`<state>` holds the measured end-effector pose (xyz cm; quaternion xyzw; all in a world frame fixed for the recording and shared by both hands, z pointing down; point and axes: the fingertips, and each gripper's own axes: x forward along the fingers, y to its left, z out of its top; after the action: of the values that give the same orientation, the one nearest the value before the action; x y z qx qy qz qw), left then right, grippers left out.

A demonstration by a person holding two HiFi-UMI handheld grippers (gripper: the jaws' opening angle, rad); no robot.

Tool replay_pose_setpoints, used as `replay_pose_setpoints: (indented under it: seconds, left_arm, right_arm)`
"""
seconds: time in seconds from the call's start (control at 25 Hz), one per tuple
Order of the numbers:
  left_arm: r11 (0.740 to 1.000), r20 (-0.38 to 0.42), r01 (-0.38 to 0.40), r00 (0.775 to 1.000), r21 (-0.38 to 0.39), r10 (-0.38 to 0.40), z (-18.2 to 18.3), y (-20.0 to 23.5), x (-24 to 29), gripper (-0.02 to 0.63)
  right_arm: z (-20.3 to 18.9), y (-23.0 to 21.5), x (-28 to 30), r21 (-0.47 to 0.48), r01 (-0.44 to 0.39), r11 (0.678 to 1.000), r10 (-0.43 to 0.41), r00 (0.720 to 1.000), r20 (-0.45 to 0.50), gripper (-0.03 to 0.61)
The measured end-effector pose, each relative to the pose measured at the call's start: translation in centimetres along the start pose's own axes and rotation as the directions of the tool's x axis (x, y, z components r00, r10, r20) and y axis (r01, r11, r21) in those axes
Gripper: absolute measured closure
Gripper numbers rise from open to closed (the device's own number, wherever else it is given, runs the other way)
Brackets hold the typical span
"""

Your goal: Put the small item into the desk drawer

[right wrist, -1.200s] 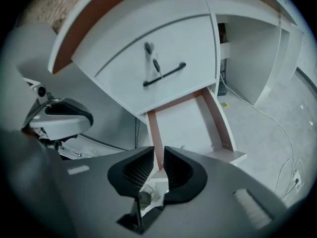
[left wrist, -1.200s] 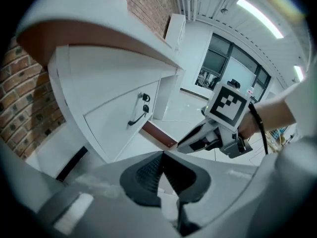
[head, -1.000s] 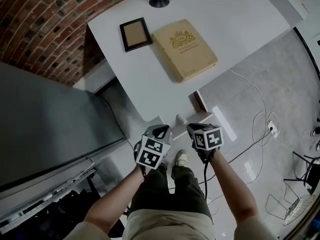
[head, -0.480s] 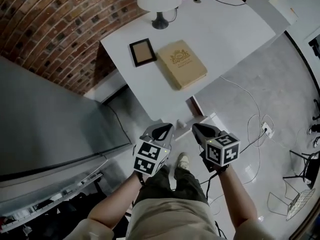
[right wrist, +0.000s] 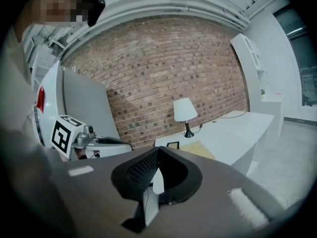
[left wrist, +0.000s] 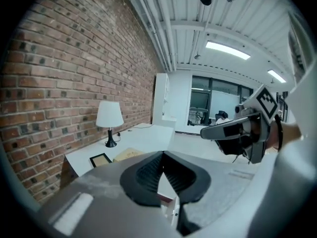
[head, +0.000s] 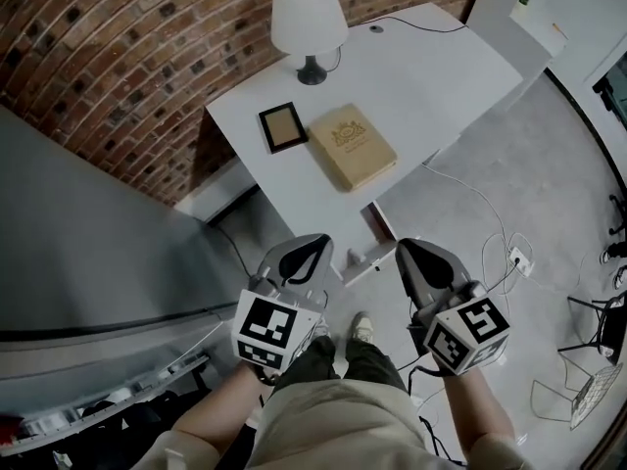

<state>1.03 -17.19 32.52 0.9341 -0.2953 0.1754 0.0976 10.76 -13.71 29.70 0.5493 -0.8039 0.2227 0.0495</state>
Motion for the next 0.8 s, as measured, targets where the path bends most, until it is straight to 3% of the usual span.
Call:
replay_pose_setpoints:
  seconds: [0.24, 0.44, 0.8]
  left_arm:
    - [0.996, 0.095, 0.027, 0.995, 0.087, -0.036, 4.9, -2.1, -3.0, 0.611]
    - [0.998, 0.156, 0.050, 0.986, 0.032, -0.054, 7.8, -3.7, -4.7, 0.611]
    - [0.997, 0.186, 0.056, 0.980, 0.060, -0.066, 10.0, -4.0, -6.1, 0.611]
  right_arm:
    - [5.9, 2.9, -4.7, -0.042, 0.024, 0.999, -0.017, 0.989, 0.147, 0.575]
    - [7.2, 3.9, -6.8, -0.072, 0.055, 0.996, -0.042, 0.984, 0.172, 0.575]
    - [8.6, 5.1, -7.4, -0.076, 0.051, 0.996, -0.035, 0.980, 0.195, 0.575]
